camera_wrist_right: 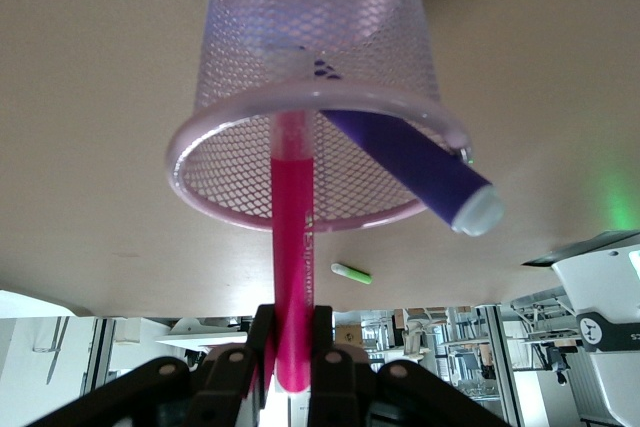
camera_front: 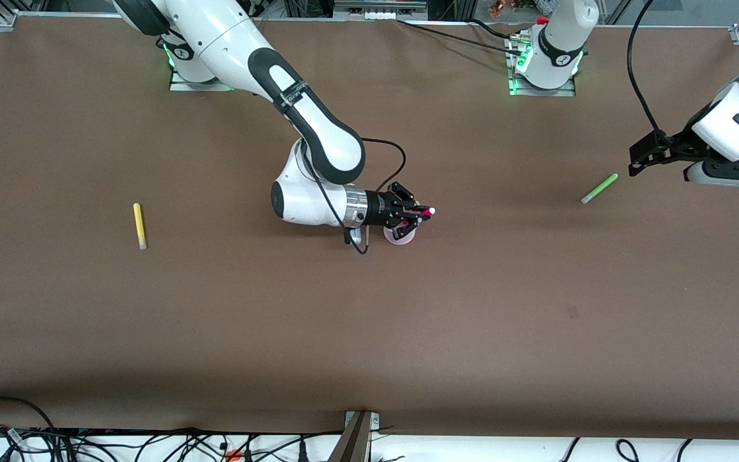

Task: Organize pens into pink holder with both arms
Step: 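Lower the pink marker into the pink cup and open the right gripper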

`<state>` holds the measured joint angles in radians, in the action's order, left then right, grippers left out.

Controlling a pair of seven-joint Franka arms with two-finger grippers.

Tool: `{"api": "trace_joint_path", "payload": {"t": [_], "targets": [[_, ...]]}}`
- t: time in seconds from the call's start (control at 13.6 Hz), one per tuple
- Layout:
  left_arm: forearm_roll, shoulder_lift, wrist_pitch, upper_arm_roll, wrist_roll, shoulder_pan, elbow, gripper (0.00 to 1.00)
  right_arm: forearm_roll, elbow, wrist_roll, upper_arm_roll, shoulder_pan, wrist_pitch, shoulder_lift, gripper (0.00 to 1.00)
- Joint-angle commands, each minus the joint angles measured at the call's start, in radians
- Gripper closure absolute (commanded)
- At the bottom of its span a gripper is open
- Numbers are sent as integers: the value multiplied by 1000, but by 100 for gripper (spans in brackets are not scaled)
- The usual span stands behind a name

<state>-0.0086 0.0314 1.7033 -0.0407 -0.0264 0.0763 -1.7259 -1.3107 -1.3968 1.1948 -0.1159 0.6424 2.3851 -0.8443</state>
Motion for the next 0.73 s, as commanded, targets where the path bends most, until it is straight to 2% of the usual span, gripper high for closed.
{"api": "trace_joint_path", "payload": {"t": [0.0, 0.15, 0.22, 0.51, 0.59, 0.66], "targets": [[10, 7, -19, -2, 0, -4, 20, 0, -15, 25, -52, -2, -1, 3, -12, 72], [10, 7, -22, 4, -1, -4, 26, 0, -12, 25, -49, -1, -1, 2, -7, 62], [13, 5, -22, 5, -1, -4, 26, 0, -12, 27, -44, 1, -3, 0, -2, 50], [13, -2, -25, 4, 6, -4, 26, 0, -2, 28, -41, 2, -21, -4, 28, 35], [13, -5, -24, 4, 6, -4, 28, 0, 34, 27, -41, 7, -26, -4, 45, 28], [13, -11, -24, 4, 6, -4, 28, 0, 89, 27, -44, 16, -33, -7, 68, 16]]}}
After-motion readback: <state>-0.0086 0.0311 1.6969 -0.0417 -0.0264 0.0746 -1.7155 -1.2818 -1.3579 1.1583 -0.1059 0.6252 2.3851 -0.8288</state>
